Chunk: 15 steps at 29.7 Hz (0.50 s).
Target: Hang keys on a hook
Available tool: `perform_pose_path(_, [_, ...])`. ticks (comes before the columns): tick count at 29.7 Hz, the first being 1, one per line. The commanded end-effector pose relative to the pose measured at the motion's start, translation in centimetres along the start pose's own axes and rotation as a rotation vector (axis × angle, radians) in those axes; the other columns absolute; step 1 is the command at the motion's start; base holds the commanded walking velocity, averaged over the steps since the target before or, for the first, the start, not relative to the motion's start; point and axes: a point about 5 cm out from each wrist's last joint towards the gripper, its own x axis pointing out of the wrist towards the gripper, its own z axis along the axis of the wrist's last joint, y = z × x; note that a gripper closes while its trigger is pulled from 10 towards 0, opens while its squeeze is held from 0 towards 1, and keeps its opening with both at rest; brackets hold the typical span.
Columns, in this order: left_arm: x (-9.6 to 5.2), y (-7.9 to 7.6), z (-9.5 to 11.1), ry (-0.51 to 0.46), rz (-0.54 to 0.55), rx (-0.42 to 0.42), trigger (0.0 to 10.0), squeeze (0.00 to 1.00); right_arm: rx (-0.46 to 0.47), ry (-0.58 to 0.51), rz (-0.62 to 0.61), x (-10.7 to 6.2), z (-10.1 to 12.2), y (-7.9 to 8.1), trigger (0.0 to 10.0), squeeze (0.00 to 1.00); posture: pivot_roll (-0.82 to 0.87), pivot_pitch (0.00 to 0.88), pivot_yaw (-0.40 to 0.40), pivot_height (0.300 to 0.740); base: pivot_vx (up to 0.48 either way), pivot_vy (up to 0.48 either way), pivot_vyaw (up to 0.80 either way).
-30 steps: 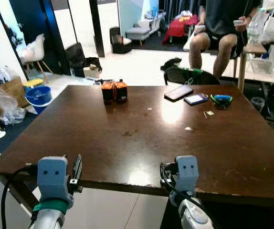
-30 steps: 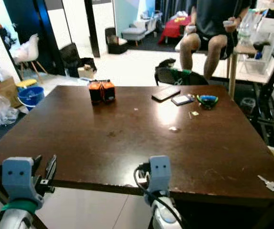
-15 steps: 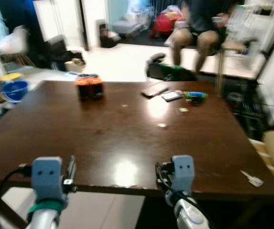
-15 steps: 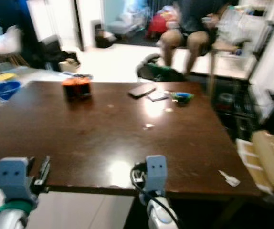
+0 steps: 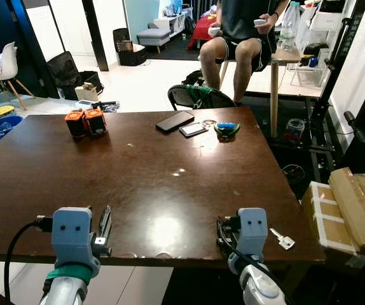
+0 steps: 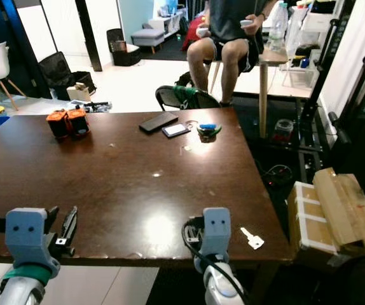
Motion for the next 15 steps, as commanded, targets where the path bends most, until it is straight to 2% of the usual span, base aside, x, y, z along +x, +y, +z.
perform_pose_path(1, [-0.21,0.60,-0.56,0.029,0.012,0.015,10.0,0.00,0.018,0.016,0.010,-0.23,-0.53,0.57,10.0,0.00,-0.14,0.008,0.165,0.740,0.000,-0.341,0.00])
perform_pose_path(15, [-0.15,0.68,-0.48,0.032,0.015,0.008,10.0,0.00,0.026,0.016,0.005,-0.25,-0.56,0.59,10.0,0.00,-0.14,0.007,0.169,0.740,0.000,-0.344,0.00])
